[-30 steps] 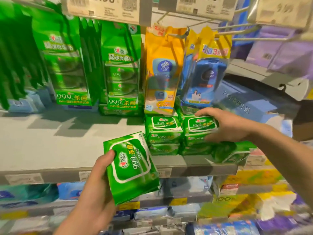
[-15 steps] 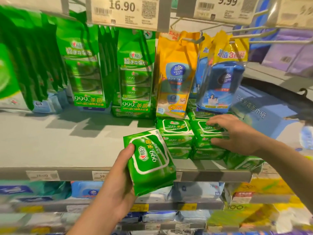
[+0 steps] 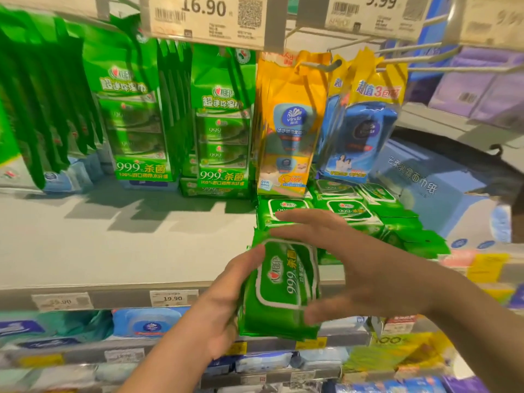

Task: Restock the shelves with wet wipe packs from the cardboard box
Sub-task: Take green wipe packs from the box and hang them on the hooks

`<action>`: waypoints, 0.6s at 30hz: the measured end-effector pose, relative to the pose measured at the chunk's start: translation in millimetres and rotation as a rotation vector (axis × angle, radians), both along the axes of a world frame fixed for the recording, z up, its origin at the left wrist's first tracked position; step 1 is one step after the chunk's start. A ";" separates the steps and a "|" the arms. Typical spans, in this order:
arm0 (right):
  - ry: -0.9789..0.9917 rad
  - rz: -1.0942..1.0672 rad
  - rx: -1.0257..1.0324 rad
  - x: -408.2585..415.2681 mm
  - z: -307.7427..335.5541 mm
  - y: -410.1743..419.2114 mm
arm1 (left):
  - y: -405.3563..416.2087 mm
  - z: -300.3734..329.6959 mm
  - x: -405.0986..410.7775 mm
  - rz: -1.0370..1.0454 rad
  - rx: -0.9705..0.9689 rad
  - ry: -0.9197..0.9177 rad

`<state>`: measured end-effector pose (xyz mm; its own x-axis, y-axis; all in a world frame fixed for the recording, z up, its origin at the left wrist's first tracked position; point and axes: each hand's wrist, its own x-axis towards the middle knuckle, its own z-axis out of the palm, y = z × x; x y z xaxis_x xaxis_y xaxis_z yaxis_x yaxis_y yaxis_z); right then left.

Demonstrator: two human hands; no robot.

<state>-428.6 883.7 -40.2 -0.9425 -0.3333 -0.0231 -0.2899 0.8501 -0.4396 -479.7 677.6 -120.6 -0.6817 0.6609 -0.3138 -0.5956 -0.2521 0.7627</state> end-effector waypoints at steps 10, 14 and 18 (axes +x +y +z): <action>-0.310 -0.011 0.177 3.7 18.8 -8.2 | 9.1 -5.9 5.6 -0.067 -0.147 0.041; -0.361 -0.138 -0.205 10.7 1.9 13.6 | 9.8 -6.0 2.5 -0.053 -0.236 0.028; -0.344 -0.220 -0.276 14.8 -10.4 31.0 | 16.9 -5.2 3.2 -0.082 -0.253 0.016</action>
<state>-413.8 914.7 -50.6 -0.9445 -0.1643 -0.2843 0.0853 0.7134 -0.6955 -476.5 694.4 -125.8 -0.6352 0.6161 -0.4658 -0.5936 -0.0036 0.8048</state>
